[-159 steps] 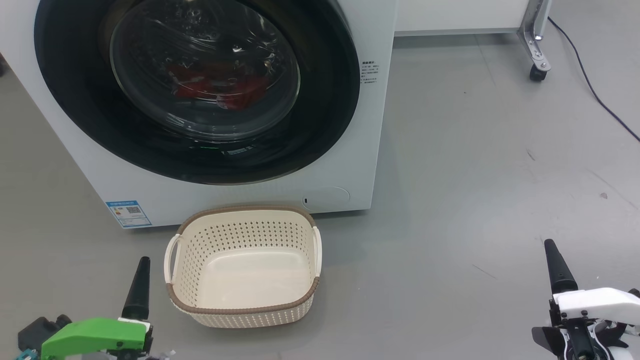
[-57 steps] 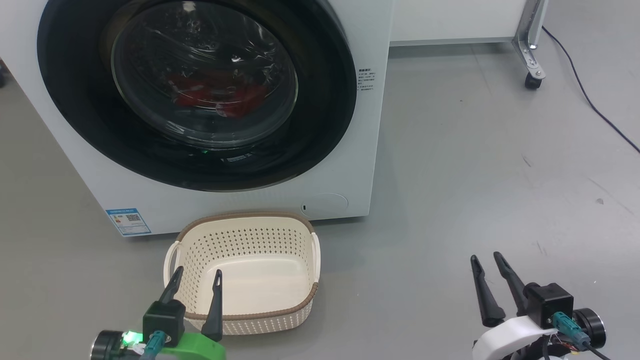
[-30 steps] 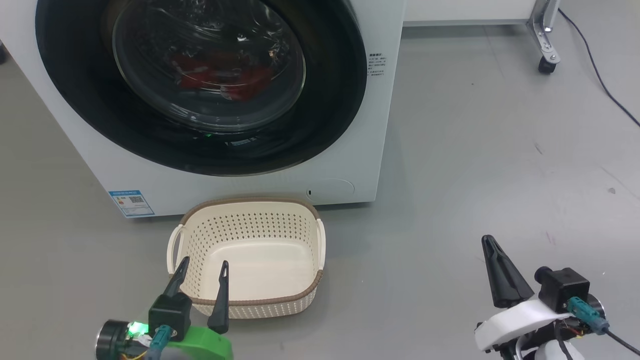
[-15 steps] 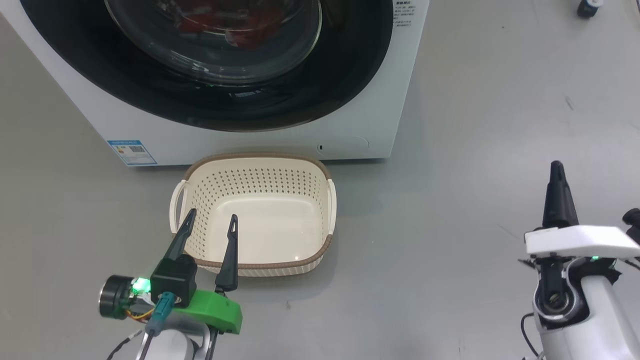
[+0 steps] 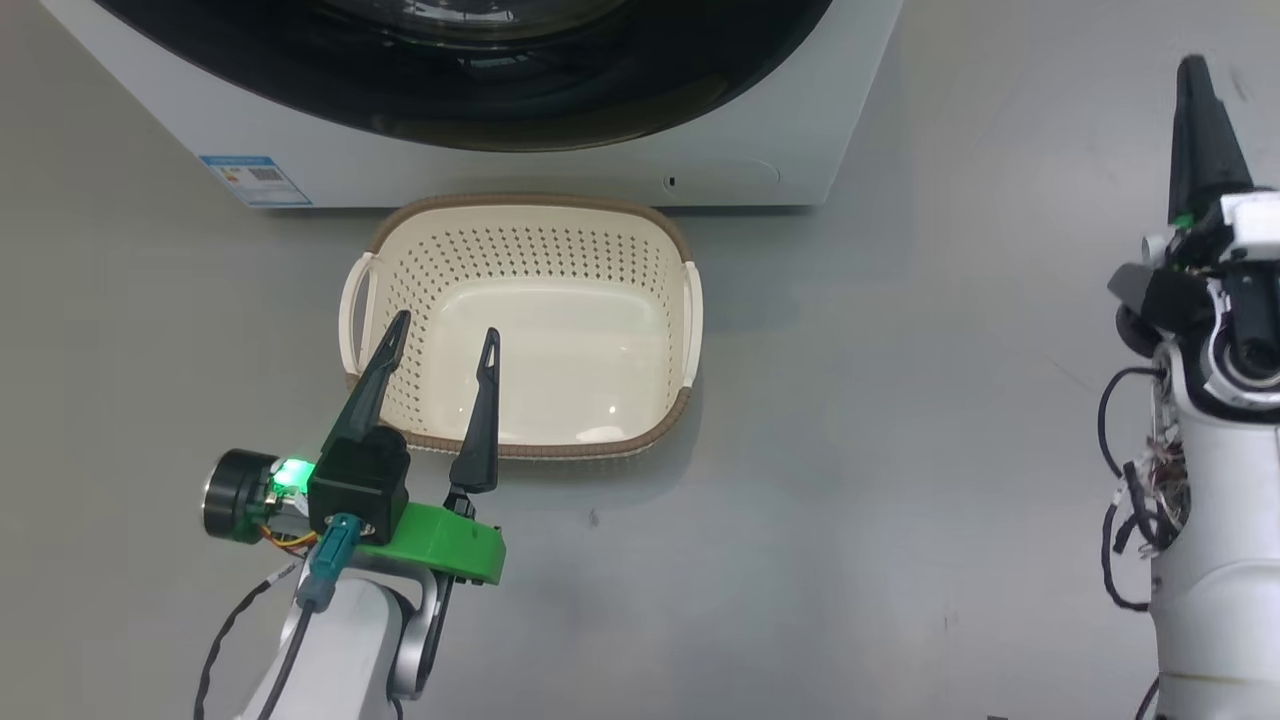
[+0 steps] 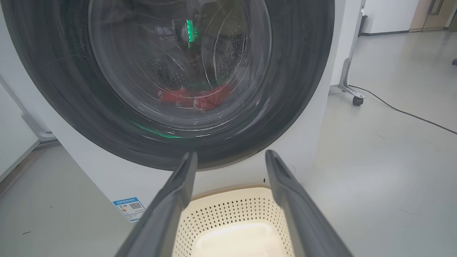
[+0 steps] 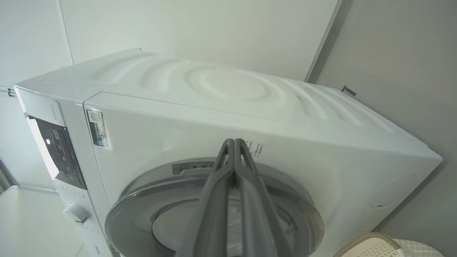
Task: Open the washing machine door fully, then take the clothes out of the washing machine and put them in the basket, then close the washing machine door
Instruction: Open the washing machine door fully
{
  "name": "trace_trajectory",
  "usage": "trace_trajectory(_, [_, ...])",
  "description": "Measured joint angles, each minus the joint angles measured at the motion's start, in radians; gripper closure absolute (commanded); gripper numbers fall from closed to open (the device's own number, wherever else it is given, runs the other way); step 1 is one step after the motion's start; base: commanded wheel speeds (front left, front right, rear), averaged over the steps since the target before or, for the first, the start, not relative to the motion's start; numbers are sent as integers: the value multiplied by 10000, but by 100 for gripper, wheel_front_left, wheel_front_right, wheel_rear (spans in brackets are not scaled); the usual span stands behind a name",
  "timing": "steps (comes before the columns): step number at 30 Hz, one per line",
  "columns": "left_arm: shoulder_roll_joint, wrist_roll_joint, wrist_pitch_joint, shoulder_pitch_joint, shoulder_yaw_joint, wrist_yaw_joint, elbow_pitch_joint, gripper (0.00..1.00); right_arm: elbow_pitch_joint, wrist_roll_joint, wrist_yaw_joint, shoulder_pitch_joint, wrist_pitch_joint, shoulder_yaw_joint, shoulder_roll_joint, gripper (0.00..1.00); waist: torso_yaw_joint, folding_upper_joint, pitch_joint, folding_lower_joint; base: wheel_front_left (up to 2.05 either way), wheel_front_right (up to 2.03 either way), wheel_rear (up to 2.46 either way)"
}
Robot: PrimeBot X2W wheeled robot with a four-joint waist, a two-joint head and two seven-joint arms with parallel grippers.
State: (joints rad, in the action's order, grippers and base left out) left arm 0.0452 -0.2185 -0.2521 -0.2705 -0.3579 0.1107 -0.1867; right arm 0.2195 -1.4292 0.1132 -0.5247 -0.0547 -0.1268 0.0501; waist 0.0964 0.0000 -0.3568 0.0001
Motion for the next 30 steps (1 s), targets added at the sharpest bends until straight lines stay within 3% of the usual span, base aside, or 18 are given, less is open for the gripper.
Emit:
trace_trajectory(7, [-35,-2,-2,-472,-222,0,79,0,297,-1045,-382,-1880,-1584,-73,428,100,428,0,-815,0,0,0,0])
trace_trajectory(17, [-69,-393,-2,-841,-709,0,150,0,959,-978,-941,-3598,-3173,619,1415,100,1164,0,-1469,1,0,0,0])
trace_trajectory(30, [-90,-721,-2,-1116,-1260,0,201,0,1891,-865,-1471,-5348,-4040,988,1789,100,1911,0,-1880,0,0,0,0])
